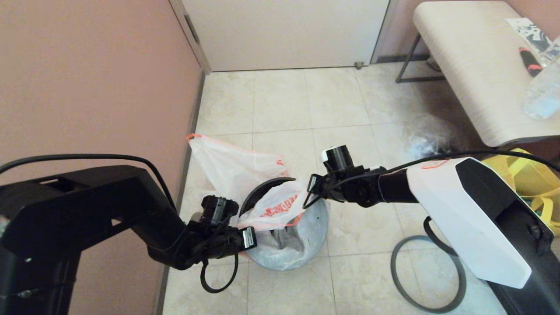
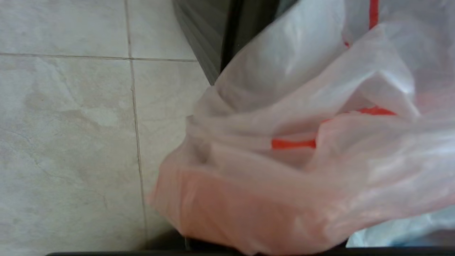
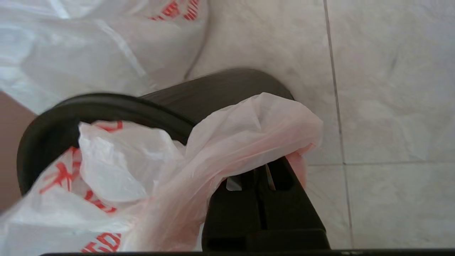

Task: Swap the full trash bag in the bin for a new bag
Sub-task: Put the new garbage bag on the trash can

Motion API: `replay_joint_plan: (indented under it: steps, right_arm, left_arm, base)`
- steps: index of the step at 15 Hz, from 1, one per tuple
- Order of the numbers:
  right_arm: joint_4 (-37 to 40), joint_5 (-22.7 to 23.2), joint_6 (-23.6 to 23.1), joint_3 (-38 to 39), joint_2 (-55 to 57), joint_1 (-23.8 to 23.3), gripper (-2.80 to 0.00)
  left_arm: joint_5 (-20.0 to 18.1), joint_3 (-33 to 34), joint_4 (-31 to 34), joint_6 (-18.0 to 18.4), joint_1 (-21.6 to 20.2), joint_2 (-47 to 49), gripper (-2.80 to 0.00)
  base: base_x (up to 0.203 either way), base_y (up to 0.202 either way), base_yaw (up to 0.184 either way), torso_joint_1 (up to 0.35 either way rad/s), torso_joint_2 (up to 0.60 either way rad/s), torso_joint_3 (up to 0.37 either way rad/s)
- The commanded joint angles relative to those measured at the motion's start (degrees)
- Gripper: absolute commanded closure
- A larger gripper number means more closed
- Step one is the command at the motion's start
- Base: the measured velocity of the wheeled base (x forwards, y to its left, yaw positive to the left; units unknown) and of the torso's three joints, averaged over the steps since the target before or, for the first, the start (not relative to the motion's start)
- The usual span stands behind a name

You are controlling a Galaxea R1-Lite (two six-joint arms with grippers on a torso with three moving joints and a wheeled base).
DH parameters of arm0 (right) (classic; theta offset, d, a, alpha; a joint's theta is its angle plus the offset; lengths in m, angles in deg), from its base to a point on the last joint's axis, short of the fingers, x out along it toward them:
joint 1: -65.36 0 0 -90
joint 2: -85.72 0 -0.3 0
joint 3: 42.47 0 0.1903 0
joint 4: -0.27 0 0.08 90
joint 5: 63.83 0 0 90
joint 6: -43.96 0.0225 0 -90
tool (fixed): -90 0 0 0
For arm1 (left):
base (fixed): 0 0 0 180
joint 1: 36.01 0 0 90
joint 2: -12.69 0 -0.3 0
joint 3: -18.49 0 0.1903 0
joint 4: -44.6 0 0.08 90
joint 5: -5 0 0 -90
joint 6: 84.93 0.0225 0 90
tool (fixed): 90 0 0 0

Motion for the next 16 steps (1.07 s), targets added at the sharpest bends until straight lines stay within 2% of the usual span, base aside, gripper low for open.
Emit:
replay_joint_plan:
  steps: [1,5,8,11,14,16]
  right_arm:
    - [-0.13,-0.09,0.26,0.00,-0.96,0.06,0.00]
    - [-0.07,-1.15,1.91,0.69,-3.55,0.09,0.00]
    - [1.26,-5.36,1.00,3.72,-3.51,0.67,0.00]
    - [-0.16,-5.80,0.95,3.16,-3.31,0.69,0.00]
    - [-0.45,-5.71,1.03,2.64,-3.42,0.72,0.00]
    - [-0.46,-5.55,1.16,1.33,-3.14,0.79,0.00]
  left_arm:
    - [-0.34,0.29,-0.06,0.12,0.25,-0.43,0.00]
    - [-0.28,-0.41,0.61,0.76,0.52,0.37,0.00]
    - [1.05,-2.74,4.43,-1.32,0.03,0.25,0.00]
    - [0.53,-2.65,4.82,-1.34,-0.09,-0.09,0.00]
    - [-1.25,-2.47,5.07,-1.12,0.09,-0.36,0.00]
    - [-3.93,-3.56,9.27,-1.03,0.09,-0.77,0.00]
  base:
    - [0.000,0.000,0.000,0.000,0.00,0.000]
    - [0.000,0.000,0.000,0.000,0.00,0.000]
    - [0.000,0.000,0.000,0.000,0.00,0.000]
    - [0.000,0.000,0.000,0.000,0.00,0.000]
    - [0.000,0.000,0.000,0.000,0.00,0.000]
    - [0.000,0.000,0.000,0.000,0.00,0.000]
